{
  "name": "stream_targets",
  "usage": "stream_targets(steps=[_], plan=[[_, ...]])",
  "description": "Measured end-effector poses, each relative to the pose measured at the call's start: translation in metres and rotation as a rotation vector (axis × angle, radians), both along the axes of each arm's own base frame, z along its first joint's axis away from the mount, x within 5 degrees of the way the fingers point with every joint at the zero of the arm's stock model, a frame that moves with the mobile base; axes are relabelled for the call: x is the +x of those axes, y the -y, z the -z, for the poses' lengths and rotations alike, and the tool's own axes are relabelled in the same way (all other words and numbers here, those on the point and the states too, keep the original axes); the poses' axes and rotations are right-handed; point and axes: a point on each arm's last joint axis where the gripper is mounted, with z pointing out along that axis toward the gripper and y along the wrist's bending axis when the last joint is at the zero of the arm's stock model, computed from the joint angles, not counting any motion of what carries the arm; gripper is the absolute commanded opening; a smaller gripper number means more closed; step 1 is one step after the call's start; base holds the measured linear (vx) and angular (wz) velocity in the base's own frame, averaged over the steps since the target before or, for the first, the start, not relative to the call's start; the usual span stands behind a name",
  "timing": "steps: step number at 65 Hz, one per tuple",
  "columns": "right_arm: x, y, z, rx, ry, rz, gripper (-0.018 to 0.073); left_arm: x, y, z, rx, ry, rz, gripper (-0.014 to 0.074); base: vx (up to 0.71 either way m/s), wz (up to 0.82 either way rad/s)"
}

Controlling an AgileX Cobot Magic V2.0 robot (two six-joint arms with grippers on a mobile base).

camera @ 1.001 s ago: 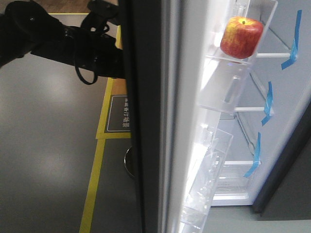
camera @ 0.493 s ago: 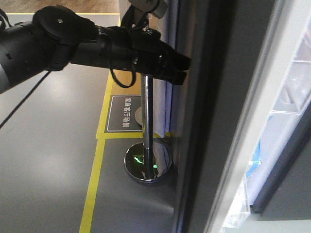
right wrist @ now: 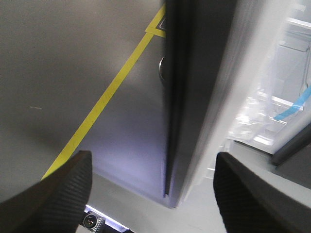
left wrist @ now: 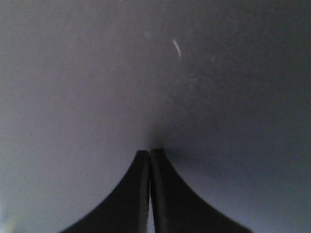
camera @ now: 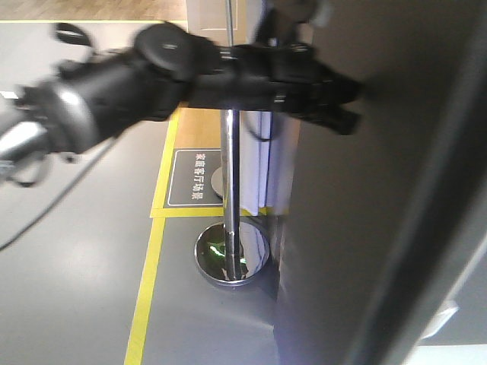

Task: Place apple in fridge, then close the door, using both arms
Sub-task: 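Push the fridge door closed with the left gripper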

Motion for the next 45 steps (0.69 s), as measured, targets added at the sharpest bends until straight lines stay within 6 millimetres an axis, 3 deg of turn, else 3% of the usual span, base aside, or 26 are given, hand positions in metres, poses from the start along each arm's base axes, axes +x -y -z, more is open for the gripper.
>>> stream_targets(steps=[21,36,45], plan=[[0.000,0.000,0.000,0.000,0.000,0.000,0.0497,0.009,0.053,0.014,-0.066,0.043,0.016,-0.0006,0.00,0.00],[0.000,0.000,0.000,-0.001,-0.002,0.000,0.0497,0.021,0.062,0.027,-0.076,0.049,-0.017,-0.0006,0.00,0.00],[0.000,0.000,0.000,-0.001,-0.003,0.000,0.0497,0.020,0.062,0.024,-0.079,0.053,-0.016,-0.0006,0.00,0.00]])
